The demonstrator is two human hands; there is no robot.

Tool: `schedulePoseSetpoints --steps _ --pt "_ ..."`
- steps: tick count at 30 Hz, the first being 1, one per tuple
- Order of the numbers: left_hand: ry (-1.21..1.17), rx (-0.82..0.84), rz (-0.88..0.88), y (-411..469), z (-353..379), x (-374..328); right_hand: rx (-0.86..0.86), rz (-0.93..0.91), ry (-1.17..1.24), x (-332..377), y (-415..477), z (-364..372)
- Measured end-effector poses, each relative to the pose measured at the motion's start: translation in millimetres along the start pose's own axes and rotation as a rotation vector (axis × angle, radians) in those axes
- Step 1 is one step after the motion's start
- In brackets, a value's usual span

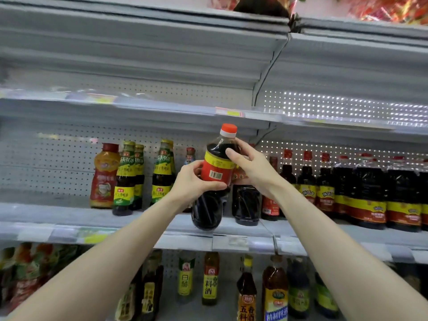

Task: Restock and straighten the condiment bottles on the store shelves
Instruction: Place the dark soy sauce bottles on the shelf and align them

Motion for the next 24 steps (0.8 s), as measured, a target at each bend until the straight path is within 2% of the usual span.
schedulePoseSetpoints --steps 13,24 --pt "-0.080 0.008 -0.044 60 13 50 -0.042 0.005 -0.085 -48 54 1" --pt "-0.062 0.057 -0.096 74 28 66 -0.119 0.093 -0.128 -77 70 -11"
Point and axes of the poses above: each hand's wrist, its own y-axis towards the middle knuckle, its own z-axis out of the palm, x = y × z, the point moved 4 cm from there along y, towards the middle knuckle, and after that the axes turned 4 degrees about -z, right-handed, at the moved point
